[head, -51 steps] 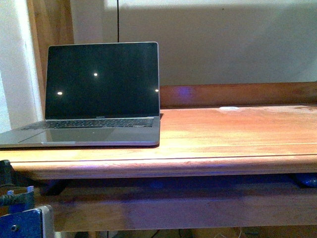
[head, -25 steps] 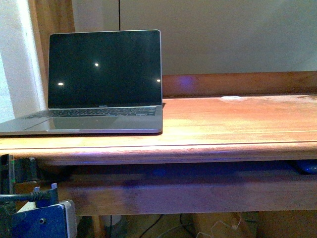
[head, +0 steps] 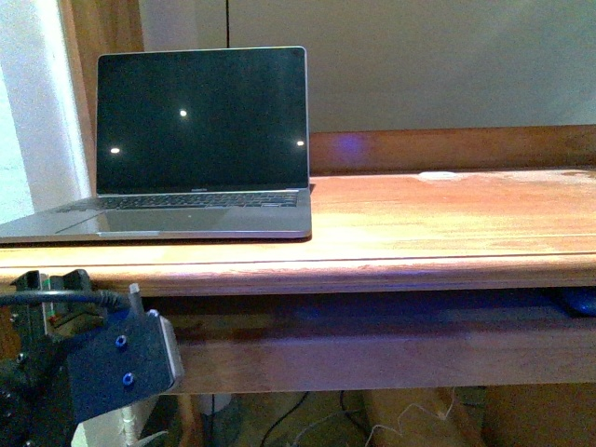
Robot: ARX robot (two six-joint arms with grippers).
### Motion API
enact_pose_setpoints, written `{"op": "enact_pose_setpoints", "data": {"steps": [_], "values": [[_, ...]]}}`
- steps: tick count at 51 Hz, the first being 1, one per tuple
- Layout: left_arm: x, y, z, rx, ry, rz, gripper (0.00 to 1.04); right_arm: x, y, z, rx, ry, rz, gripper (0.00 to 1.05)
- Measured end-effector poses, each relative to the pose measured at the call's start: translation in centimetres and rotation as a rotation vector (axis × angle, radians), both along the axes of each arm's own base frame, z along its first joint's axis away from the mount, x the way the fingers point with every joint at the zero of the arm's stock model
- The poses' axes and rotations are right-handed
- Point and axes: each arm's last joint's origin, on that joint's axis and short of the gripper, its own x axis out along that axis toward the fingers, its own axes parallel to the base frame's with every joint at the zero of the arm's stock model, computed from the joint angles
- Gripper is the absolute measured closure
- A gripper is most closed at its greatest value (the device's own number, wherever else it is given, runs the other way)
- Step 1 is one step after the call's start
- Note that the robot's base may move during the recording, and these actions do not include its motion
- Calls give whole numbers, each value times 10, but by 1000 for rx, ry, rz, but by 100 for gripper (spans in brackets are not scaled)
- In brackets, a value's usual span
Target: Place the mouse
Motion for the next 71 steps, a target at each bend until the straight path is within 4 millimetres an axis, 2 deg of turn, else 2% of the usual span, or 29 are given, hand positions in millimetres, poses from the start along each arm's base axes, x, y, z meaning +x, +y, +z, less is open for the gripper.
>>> {"op": "enact_pose_setpoints", "data": {"steps": [10, 35, 60, 71], "values": [[-24, -23, 14, -126, 174, -34, 8, 0, 0, 0, 0, 0, 0, 7], [-82, -53, 31, -344, 432, -49, 8, 0, 0, 0, 0, 0, 0, 7], [-110, -76, 47, -504, 568, -65, 8, 0, 0, 0, 0, 0, 0, 7], [-113, -78, 51, -544, 575, -43, 8, 0, 0, 0, 0, 0, 0, 7]]}}
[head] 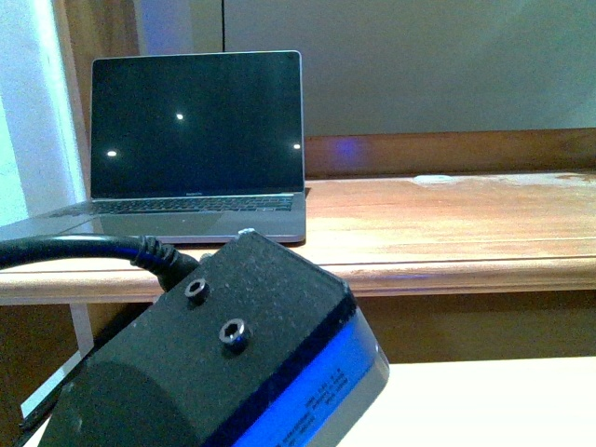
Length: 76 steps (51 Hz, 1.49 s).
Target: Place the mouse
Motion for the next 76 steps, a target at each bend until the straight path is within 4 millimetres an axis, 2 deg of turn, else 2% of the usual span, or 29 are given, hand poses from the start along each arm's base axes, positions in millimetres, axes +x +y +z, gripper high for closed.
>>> {"op": "enact_pose_setpoints", "data": {"steps": [9, 17, 22, 26, 30, 36, 41, 46, 51, 52, 59, 66, 73, 76], "values": [[10, 6, 7, -25, -87, 125, 8, 0, 0, 0, 0, 0, 0, 7], [26, 19, 20, -45, -227, 287, 8, 0, 0, 0, 0, 0, 0, 7], [31, 26, 31, -62, -315, 350, 8, 0, 0, 0, 0, 0, 0, 7], [32, 31, 47, -97, -393, 389, 8, 0, 0, 0, 0, 0, 0, 7], [30, 35, 63, -129, -450, 428, 8, 0, 0, 0, 0, 0, 0, 7], [19, 49, 92, -208, -517, 587, 8, 0, 0, 0, 0, 0, 0, 7], [2, 63, 106, -263, -521, 748, 8, 0, 0, 0, 0, 0, 0, 7], [-14, 71, 110, -294, -513, 835, 8, 0, 0, 0, 0, 0, 0, 7], [-39, 79, 106, -331, -475, 910, 8, 0, 0, 0, 0, 0, 0, 7], [-49, 81, 100, -327, -461, 934, 8, 0, 0, 0, 0, 0, 0, 7], [-82, 91, 72, -334, -378, 981, 8, 0, 0, 0, 0, 0, 0, 7], [-88, 100, 50, -363, -312, 1026, 8, 0, 0, 0, 0, 0, 0, 7], [-88, 102, 19, -358, -245, 1048, 8, 0, 0, 0, 0, 0, 0, 7], [-88, 105, 6, -392, -302, 1016, 20, 0, 0, 0, 0, 0, 0, 7]]}}
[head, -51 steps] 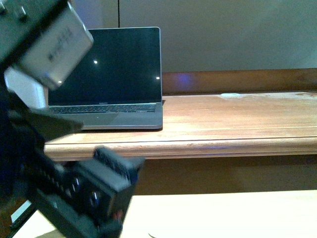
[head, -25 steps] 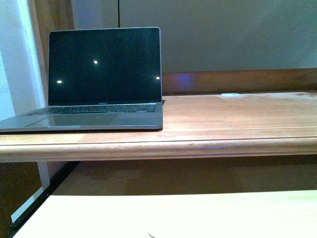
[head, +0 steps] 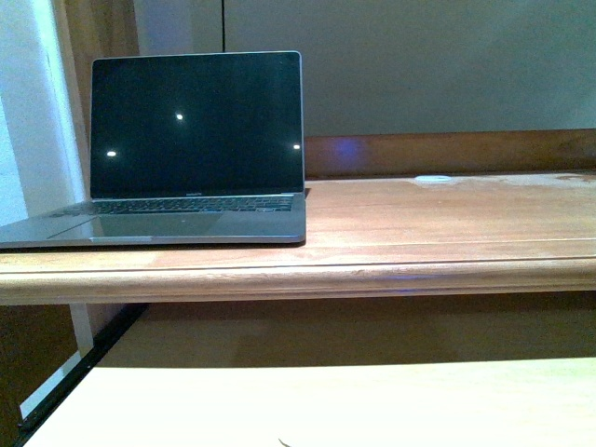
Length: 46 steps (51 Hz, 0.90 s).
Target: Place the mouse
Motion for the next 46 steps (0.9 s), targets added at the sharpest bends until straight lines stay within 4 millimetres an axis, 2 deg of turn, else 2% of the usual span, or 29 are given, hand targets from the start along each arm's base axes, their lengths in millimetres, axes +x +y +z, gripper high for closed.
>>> {"op": "enact_pose_setpoints", "data": {"steps": [17, 20, 27, 34, 40, 46], "values": [[0, 30, -23, 86, -43, 10, 91, 0, 0, 0, 0, 0, 0, 7], [0, 32, -24, 87, -44, 12, 99, 0, 0, 0, 0, 0, 0, 7], [0, 37, -28, 90, -46, 17, 102, 0, 0, 0, 0, 0, 0, 7], [-1, 47, -30, 92, -48, 12, 102, 5, 3, 1, -19, 168, 4, 7], [-1, 49, -41, 92, -45, 20, 102, 19, 9, 14, -45, 216, 31, 7], [-1, 49, -41, 92, -45, 21, 102, 27, 11, 26, -47, 206, 43, 7]]}}
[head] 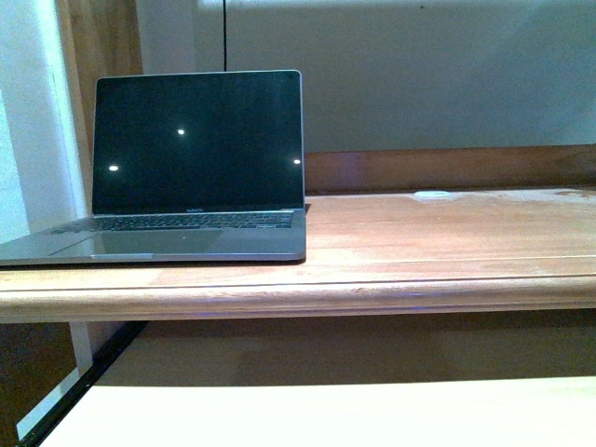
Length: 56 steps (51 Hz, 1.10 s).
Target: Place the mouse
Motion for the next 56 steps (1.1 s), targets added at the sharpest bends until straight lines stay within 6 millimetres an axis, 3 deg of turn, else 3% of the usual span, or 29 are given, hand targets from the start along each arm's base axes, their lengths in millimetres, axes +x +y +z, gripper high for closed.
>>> {"op": "enact_pose_setpoints", "data": {"steps": [18, 29, 34, 42, 56], "values": [[0, 0, 0, 0, -1, 0, 102, 23, 0, 46, -22, -3, 18, 7], [0, 0, 0, 0, -1, 0, 102, 45, 17, 70, -121, 49, 115, 7], [0, 0, 0, 0, -1, 0, 102, 61, 25, 71, -179, 94, 119, 7], [0, 0, 0, -1, -1, 0, 101, 82, 36, 51, -280, 201, 128, 7], [0, 0, 0, 0, -1, 0, 52, 98, 39, 45, -353, 224, 102, 7]]}}
